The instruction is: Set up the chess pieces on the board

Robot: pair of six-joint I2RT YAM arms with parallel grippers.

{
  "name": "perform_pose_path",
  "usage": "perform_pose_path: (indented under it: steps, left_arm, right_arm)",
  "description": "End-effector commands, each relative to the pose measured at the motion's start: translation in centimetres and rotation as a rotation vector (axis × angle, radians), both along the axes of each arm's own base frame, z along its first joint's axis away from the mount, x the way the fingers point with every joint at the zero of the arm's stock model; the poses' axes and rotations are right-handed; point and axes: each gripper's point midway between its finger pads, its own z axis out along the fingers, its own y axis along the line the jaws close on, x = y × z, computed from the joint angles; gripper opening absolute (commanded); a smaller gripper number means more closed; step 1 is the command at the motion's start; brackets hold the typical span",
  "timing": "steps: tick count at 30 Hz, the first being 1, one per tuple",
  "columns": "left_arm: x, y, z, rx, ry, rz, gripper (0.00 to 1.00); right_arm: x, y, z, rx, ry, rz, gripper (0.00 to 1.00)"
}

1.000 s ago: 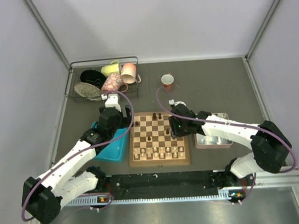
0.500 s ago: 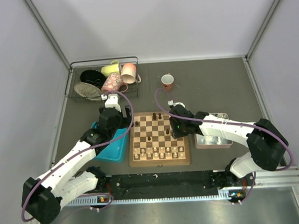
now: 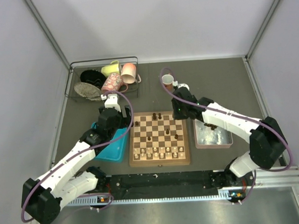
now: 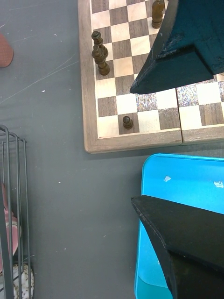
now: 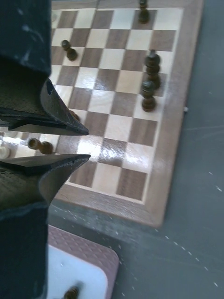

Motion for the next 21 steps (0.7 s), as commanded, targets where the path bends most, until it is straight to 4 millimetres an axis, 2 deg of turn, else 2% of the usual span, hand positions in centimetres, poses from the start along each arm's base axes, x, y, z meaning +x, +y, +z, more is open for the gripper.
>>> perform_pose_path:
  steps: [1, 3, 6, 7, 10, 15, 21]
  left_arm:
    - [0.2, -0.3, 1.5, -0.020, -0.052, -0.013, 0.93]
    - [0.2, -0.3, 1.6, -0.021, -0.054, -0.012, 0.93]
    - [0.2, -0.2, 1.8, -0.024, -0.061, -0.011, 0.93]
    - [0.2, -0.2, 1.8, -0.024, -0.061, -0.011, 0.93]
    - [0.1, -0.2, 1.8, -0.023, -0.059, -0.011, 0.93]
    - [0.2, -0.3, 1.6, -0.025, -0.054, -0.013, 0.93]
    - [0.1, -0.3, 1.6, -0.030, -0.054, -0.013, 0.93]
  right_arm:
    - [2.5, 0.0, 1.1, -0.006, -0.021, 0.003, 0.22]
    - [2.5, 0.1, 1.0, -0.016, -0.011, 0.006, 0.22]
    - [1.3, 0.1, 0.9, 0.003, 0.021, 0.024, 0.25]
    - [0.5, -0.1, 0.1, 0.007, 0.046, 0.025, 0.28]
    - [-1.9, -0.2, -0.4, 0.013, 0.065, 0.075, 0.35]
    - [-6.2, 0.5, -1.6, 0.008, 0.107, 0.170, 0.38]
    - [-7.8, 0.0, -3.1, -0.015, 0.142, 0.167, 0.38]
